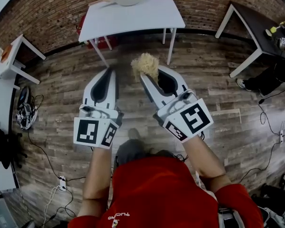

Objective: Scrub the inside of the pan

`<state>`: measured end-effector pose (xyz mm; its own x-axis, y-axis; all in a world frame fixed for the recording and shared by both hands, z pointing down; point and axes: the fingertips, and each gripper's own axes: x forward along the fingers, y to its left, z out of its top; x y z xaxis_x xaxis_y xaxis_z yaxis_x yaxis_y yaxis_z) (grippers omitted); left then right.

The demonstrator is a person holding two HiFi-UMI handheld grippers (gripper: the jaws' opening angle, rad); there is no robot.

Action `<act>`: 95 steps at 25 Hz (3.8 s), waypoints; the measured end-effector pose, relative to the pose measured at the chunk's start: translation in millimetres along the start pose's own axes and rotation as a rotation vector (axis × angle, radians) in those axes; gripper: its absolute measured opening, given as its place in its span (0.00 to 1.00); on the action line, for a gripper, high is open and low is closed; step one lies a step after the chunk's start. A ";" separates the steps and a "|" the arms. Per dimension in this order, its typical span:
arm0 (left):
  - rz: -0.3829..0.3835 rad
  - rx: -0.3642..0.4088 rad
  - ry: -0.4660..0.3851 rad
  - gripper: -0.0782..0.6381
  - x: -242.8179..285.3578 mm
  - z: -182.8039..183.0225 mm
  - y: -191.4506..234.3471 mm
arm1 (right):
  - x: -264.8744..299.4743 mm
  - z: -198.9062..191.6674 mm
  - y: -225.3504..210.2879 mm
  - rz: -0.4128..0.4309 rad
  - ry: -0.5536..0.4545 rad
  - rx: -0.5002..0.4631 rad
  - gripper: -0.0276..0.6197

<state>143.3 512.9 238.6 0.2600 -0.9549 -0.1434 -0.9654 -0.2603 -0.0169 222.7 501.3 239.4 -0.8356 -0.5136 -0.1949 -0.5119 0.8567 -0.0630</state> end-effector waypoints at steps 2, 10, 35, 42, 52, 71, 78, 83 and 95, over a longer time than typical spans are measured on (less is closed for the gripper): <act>0.003 -0.001 -0.005 0.14 6.9 0.4 7.3 | 9.1 0.0 -5.1 0.004 0.000 -0.005 0.18; -0.006 -0.020 -0.034 0.14 56.4 -18.1 66.4 | 74.7 -20.4 -34.6 -0.012 0.022 -0.042 0.18; -0.095 -0.042 -0.030 0.14 295.3 -53.5 319.0 | 358.1 -65.3 -210.8 -0.179 0.066 -0.044 0.18; -0.098 -0.040 -0.031 0.14 366.3 -72.2 345.0 | 404.2 -79.4 -270.3 -0.171 0.060 -0.067 0.18; -0.051 -0.021 -0.029 0.14 507.0 -96.6 388.2 | 485.9 -91.6 -390.2 -0.111 0.063 -0.069 0.18; 0.014 -0.019 0.012 0.14 675.3 -141.5 475.7 | 626.2 -123.0 -539.1 -0.097 0.132 -0.027 0.18; -0.055 -0.011 0.003 0.14 725.5 -161.3 518.1 | 687.7 -138.6 -571.9 -0.171 0.189 -0.068 0.18; -0.083 -0.012 0.013 0.14 761.0 -176.9 543.5 | 725.0 -160.2 -603.2 -0.231 0.279 -0.085 0.18; -0.060 0.001 0.011 0.14 814.6 -218.9 585.3 | 777.9 -251.2 -669.4 -0.264 0.576 0.046 0.18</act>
<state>-205.4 -448.6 328.5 0.3178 -0.9390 -0.1314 -0.9480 -0.3171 -0.0262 -134.7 -483.5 375.9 -0.6622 -0.6401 0.3897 -0.7172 0.6921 -0.0819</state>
